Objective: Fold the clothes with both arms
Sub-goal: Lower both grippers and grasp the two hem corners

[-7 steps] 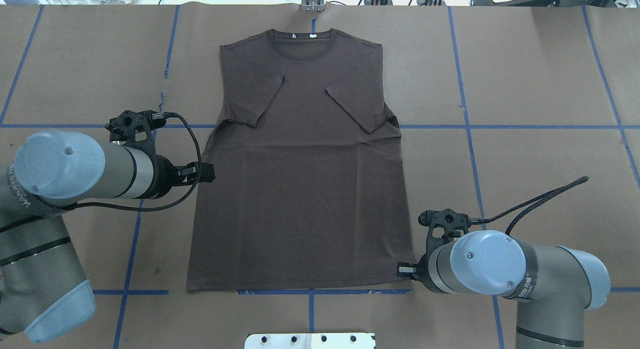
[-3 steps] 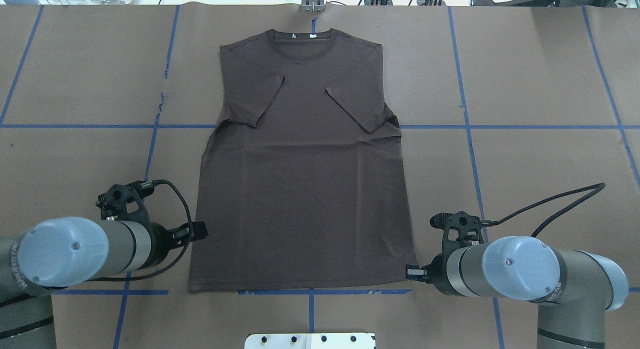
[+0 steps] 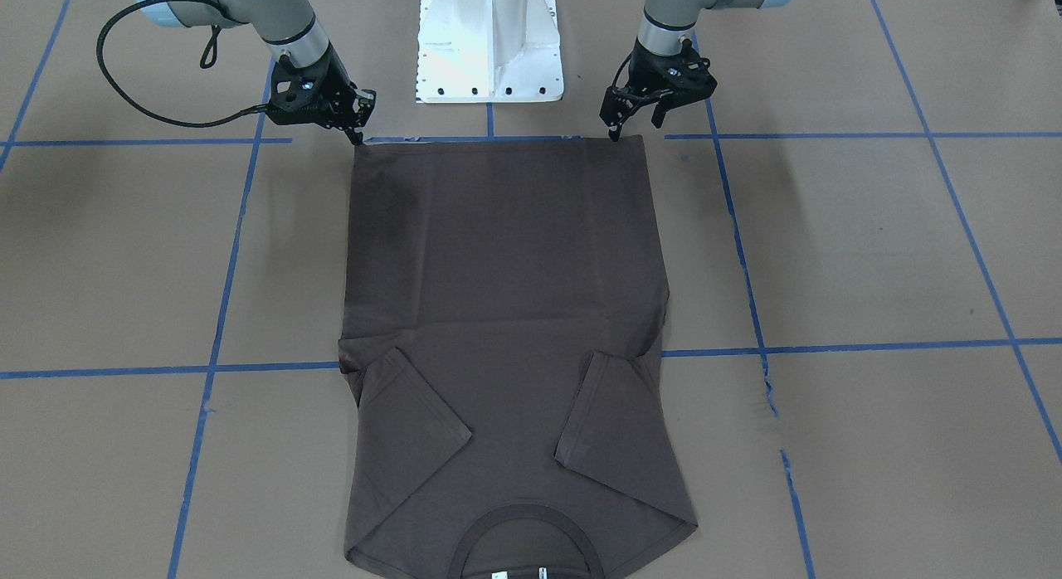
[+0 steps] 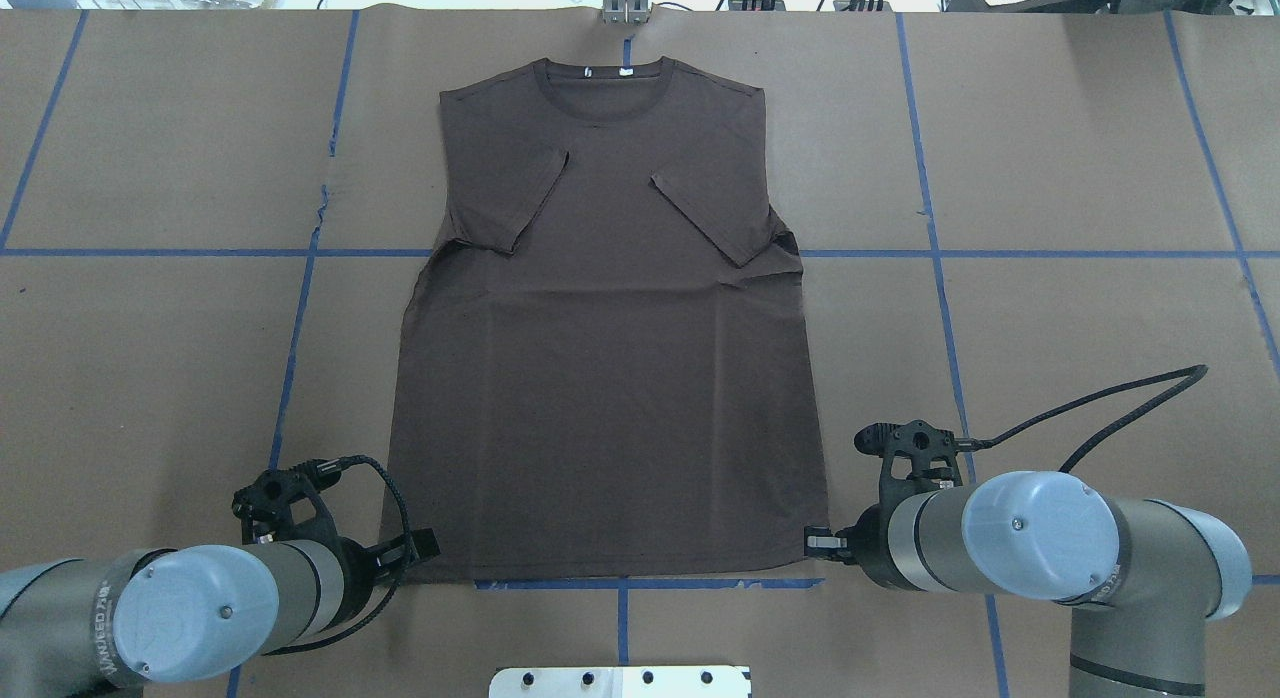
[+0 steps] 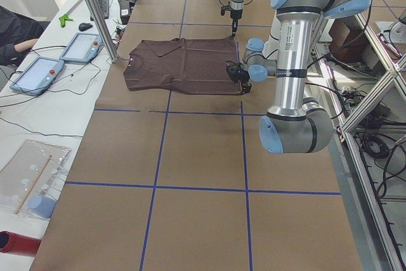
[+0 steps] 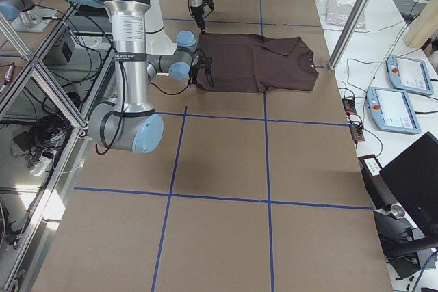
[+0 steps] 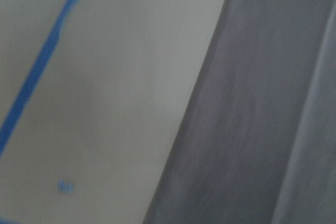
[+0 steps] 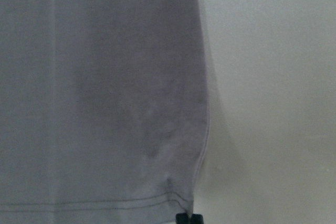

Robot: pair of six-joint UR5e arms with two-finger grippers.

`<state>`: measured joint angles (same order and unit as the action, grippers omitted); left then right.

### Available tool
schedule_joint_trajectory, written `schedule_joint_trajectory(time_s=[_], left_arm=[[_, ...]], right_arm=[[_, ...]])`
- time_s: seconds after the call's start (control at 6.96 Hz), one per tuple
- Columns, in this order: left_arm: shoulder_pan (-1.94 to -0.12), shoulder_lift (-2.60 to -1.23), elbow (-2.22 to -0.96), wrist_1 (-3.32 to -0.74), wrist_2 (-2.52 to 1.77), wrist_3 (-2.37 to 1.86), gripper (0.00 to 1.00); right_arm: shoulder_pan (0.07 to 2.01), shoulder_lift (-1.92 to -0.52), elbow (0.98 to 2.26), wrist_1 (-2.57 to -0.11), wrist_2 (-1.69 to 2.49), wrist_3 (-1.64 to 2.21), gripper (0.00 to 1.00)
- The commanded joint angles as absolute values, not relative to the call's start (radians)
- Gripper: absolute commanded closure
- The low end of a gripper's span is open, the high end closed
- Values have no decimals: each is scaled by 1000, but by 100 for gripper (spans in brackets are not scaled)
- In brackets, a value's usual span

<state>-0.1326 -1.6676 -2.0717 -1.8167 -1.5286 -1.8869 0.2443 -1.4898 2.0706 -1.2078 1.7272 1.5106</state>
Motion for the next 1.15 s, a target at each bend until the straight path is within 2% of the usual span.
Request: schedule_joint_trajectory(time_s=[0.0,0.57,1.01], left_arm=[[-121,-1666,-2056,-1815,-1523,-1896,11],[-123,-1666,-2054,-1813,-1522,-1894,25],[-117,-1669,-2054,-1781,-1522,-1896,48]], right_arm=[[252,-1479,2072,-1209,1732,1513,100],[258,-1479,2072,-1209,1738,1513,100],[259,-1479,2072,-1207,1738,1513,100]])
